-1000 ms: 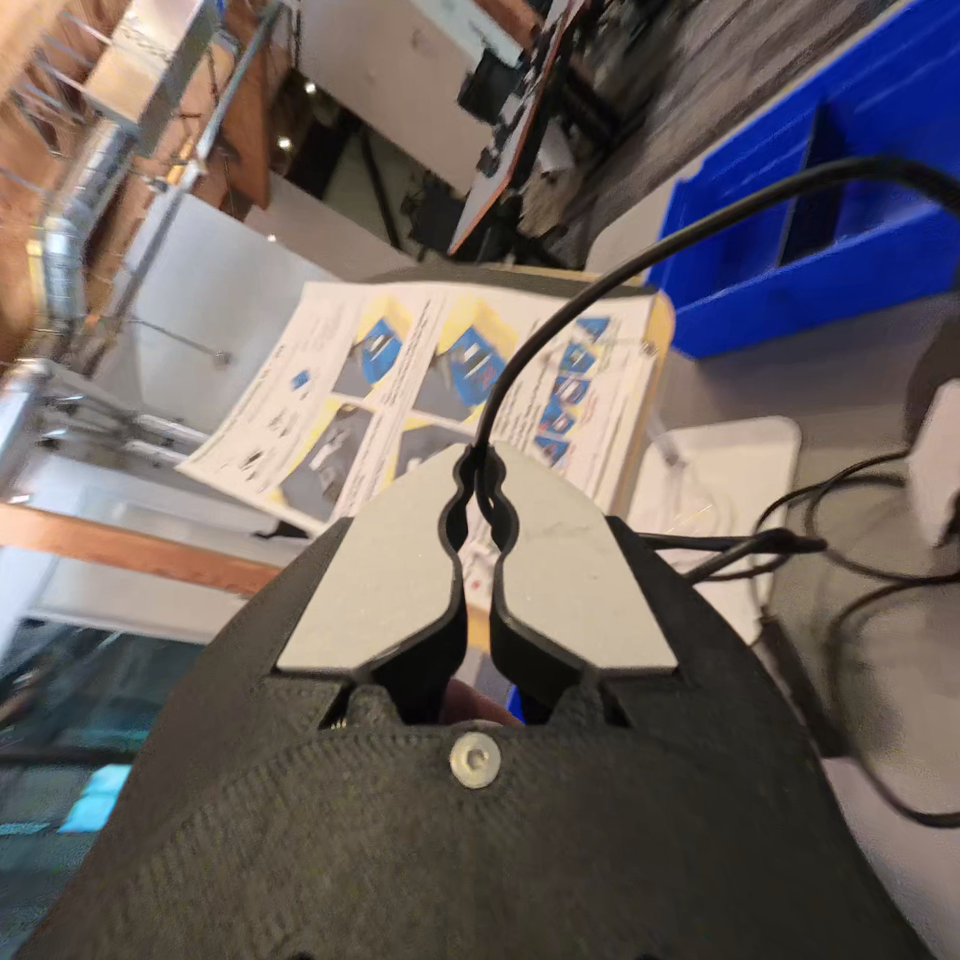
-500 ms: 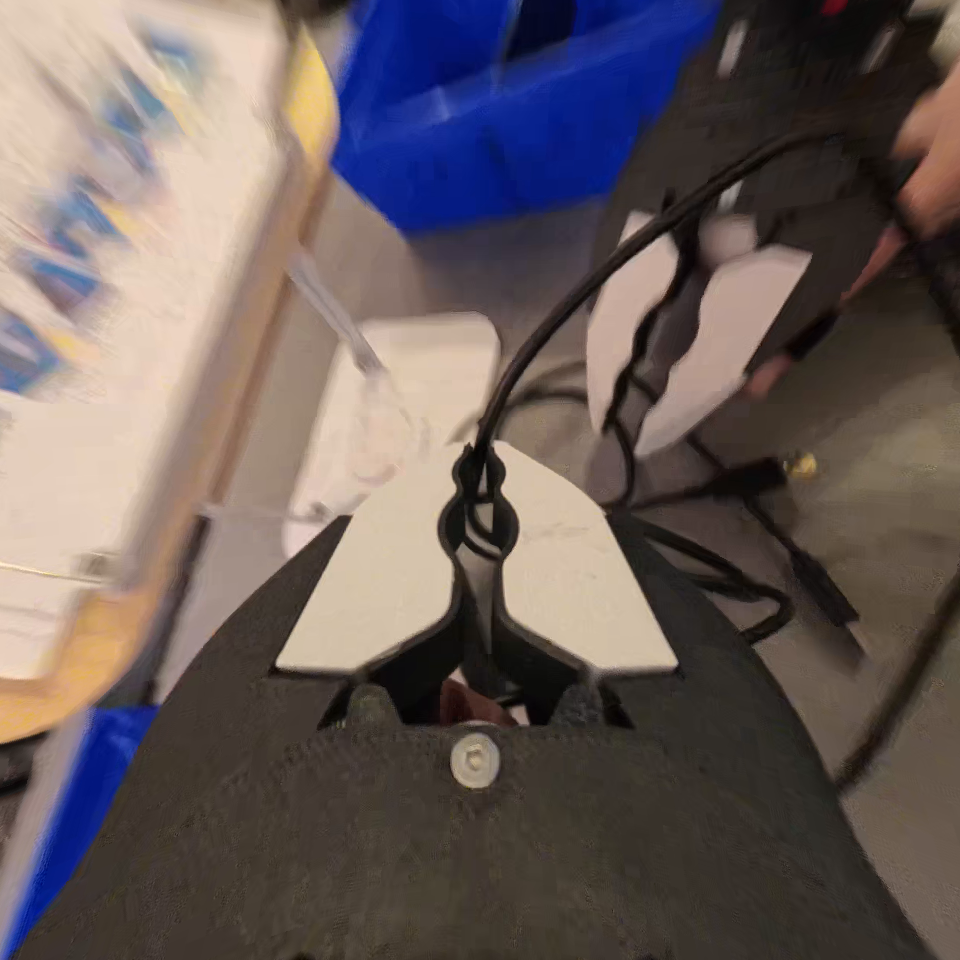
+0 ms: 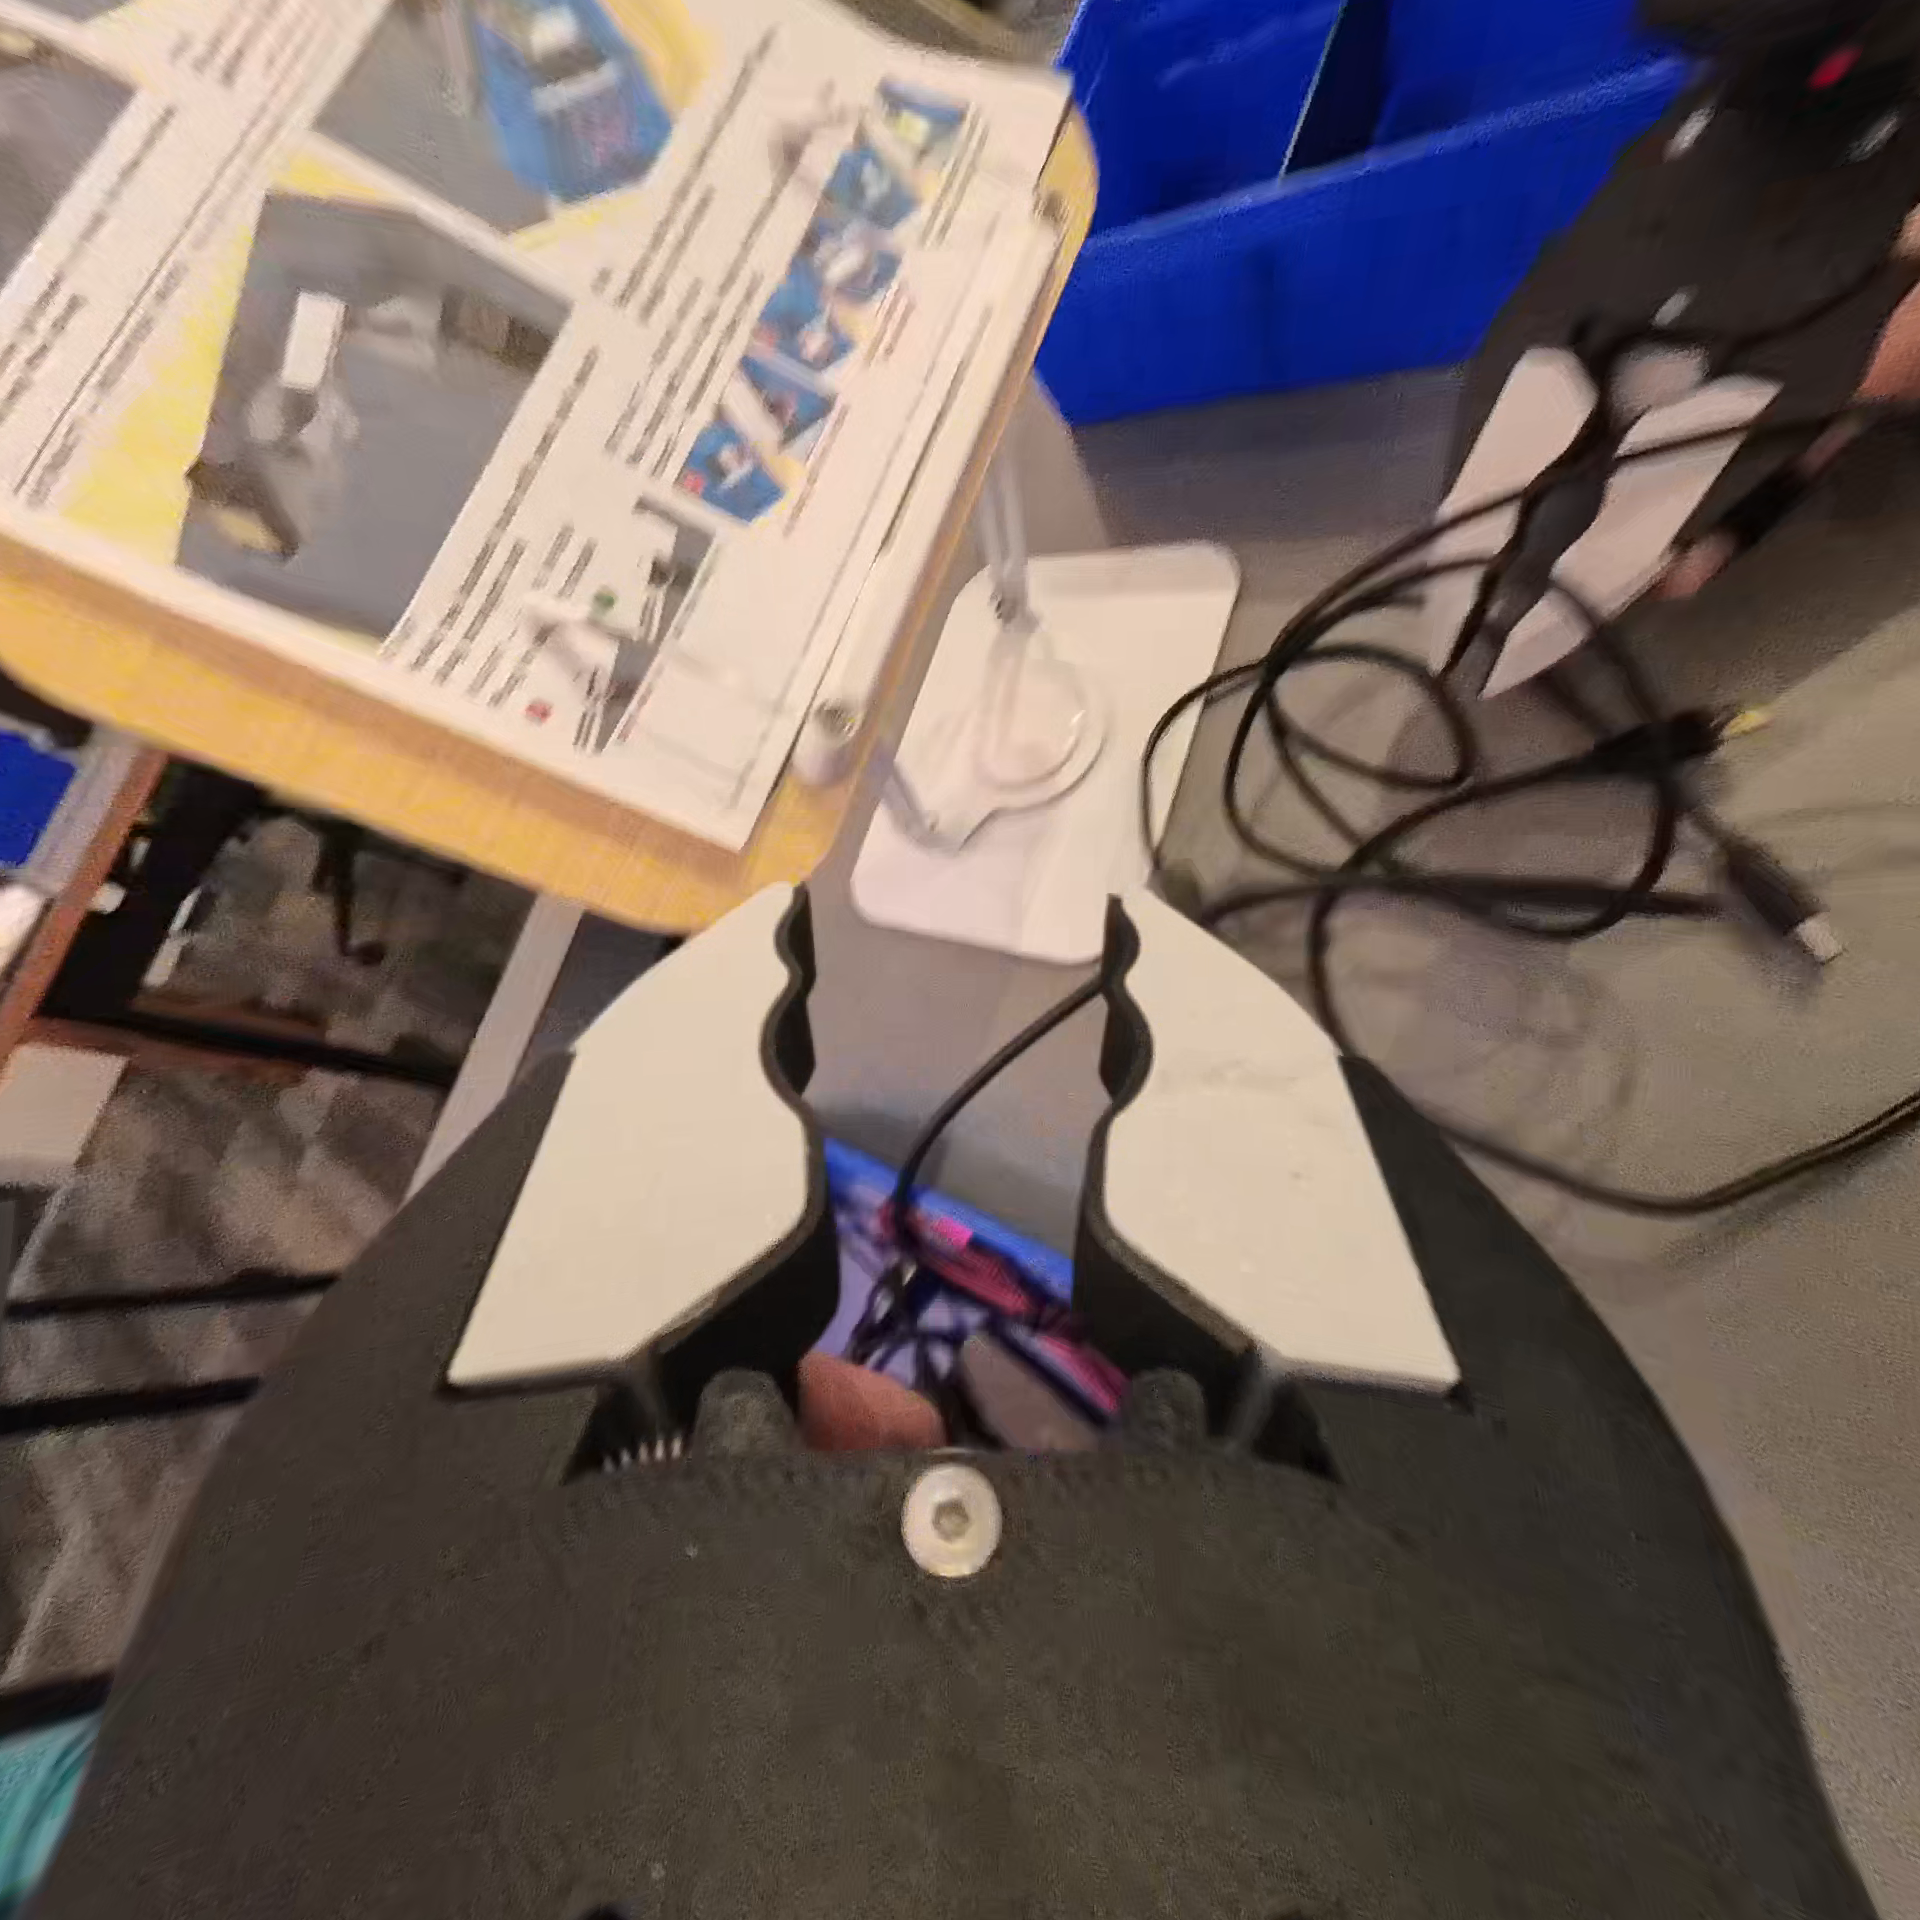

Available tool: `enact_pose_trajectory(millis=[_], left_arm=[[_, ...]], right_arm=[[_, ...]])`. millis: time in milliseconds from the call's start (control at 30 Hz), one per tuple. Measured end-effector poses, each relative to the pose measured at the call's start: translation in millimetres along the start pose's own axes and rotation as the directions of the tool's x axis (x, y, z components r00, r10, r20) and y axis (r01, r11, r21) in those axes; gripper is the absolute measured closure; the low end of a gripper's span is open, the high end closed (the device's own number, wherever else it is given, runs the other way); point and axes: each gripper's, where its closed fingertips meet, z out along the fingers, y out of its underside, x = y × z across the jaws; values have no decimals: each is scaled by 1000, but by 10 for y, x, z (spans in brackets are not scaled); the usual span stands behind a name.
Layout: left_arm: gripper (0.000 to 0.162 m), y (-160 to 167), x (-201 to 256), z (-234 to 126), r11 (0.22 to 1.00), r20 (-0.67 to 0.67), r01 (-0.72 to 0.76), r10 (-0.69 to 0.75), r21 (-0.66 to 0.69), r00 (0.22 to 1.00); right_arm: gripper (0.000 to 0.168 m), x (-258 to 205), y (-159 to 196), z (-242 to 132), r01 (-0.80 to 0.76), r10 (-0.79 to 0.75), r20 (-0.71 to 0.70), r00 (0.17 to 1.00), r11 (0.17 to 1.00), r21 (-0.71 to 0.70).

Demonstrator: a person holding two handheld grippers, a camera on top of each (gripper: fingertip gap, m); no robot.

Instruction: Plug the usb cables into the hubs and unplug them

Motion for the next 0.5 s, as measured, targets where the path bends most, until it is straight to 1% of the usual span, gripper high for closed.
enact_pose_trajectory(millis=[67, 133, 167, 200, 267, 333, 367, 400, 433, 500], left_arm=[[110, 392, -188, -40, 991, 44, -39, 45, -130, 998], [112, 689, -189, 55, 977, 17, -75, 80, -200, 997], [113, 824, -185, 128, 964, 14, -106, 113, -244, 993], [118, 923, -203, 206, 950, 32, -151, 165, -274, 986], [122, 1035, -111, 396, 948, -8, -152, 155, -280, 988], [128, 1141, -54, 553, 932, -36, -176, 174, -316, 984], [151, 1163, -55, 616, 928, -39, -186, 183, -322, 982], [158, 1160, -109, 648, 923, -16, -198, 204, -329, 979], [158, 1128, -140, 653, 922, -10, -212, 221, -325, 975], [157, 911, -344, 543, 922, 102, -229, 272, -314, 957]], right_arm=[[156, -8, -10, 8, 2, -2, 4, 1000, 1000, 3], [157, -17, -9, 16, 7, -7, 4, 1000, 1000, 0], [157, -17, -8, 17, 6, -6, 3, 1000, 1000, 0], [157, -14, -7, 15, 4, -4, 3, 1000, 1000, 1], [157, -8, -2, 13, 3, -3, 1, 1000, 1000, 2], [157, -9, 1, 14, 3, -3, 2, 1000, 1000, 2], [158, -8, 6, 15, 3, -3, 3, 1000, 1000, 1], [159, -6, 8, 14, 3, -3, 3, 1000, 1000, -1], [159, 0, 10, 10, 3, -3, 0, 1000, 1000, 0], [159, 5, 7, 0, -2, 2, 1, 1000, 1000, 4]])
